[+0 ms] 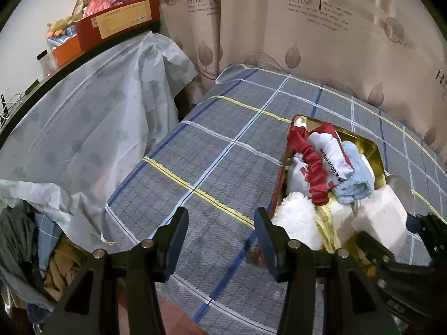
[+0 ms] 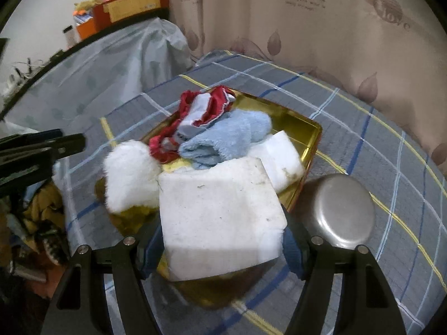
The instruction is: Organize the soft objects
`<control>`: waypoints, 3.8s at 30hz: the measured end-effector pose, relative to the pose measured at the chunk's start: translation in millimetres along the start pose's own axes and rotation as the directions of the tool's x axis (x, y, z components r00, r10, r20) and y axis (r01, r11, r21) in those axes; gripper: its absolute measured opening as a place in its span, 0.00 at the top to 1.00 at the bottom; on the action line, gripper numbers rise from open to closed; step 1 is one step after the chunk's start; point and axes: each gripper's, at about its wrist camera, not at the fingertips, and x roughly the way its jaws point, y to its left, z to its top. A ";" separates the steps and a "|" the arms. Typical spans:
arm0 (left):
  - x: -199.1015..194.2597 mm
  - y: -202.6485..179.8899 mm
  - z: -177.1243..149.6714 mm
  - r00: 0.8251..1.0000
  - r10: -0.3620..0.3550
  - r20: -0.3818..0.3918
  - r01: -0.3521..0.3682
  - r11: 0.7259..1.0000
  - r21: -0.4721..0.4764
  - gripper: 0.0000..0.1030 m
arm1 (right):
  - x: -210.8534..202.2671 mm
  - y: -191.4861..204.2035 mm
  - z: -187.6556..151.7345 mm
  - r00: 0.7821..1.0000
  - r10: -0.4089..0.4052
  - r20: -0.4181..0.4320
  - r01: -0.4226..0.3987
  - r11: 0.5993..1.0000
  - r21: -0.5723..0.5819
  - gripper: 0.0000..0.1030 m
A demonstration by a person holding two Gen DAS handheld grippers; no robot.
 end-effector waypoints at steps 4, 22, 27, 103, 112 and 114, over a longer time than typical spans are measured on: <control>-0.3 0.4 -0.5 1.000 0.001 0.000 -0.001 1.000 -0.003 0.51 | 15.6 5.5 3.2 1.000 -0.010 -0.008 0.010 1.000 0.005 0.33; -1.0 -3.6 -3.0 1.000 0.000 -0.013 0.000 1.000 -0.011 0.52 | 5.9 25.6 0.3 0.999 -0.036 0.036 0.035 0.999 0.039 0.16; -2.9 -5.2 -4.2 1.000 -0.001 -0.007 0.001 1.000 -0.008 0.51 | -10.6 22.1 -7.3 0.996 -0.068 0.053 0.064 0.995 0.079 0.07; -19.1 -25.2 -11.0 1.000 -0.002 -0.001 0.002 0.999 0.041 0.51 | -49.1 23.8 -45.9 0.988 -0.136 0.069 0.123 0.979 0.160 0.01; -17.4 -25.7 -11.1 1.000 0.001 -0.002 -0.001 0.999 0.042 0.51 | -46.4 25.9 -48.0 0.989 -0.134 0.062 0.124 0.981 0.148 0.01; -17.1 -26.3 -10.7 1.000 0.002 -0.003 -0.002 0.999 0.044 0.52 | -46.6 25.6 -48.1 0.989 -0.132 0.062 0.121 0.981 0.151 0.01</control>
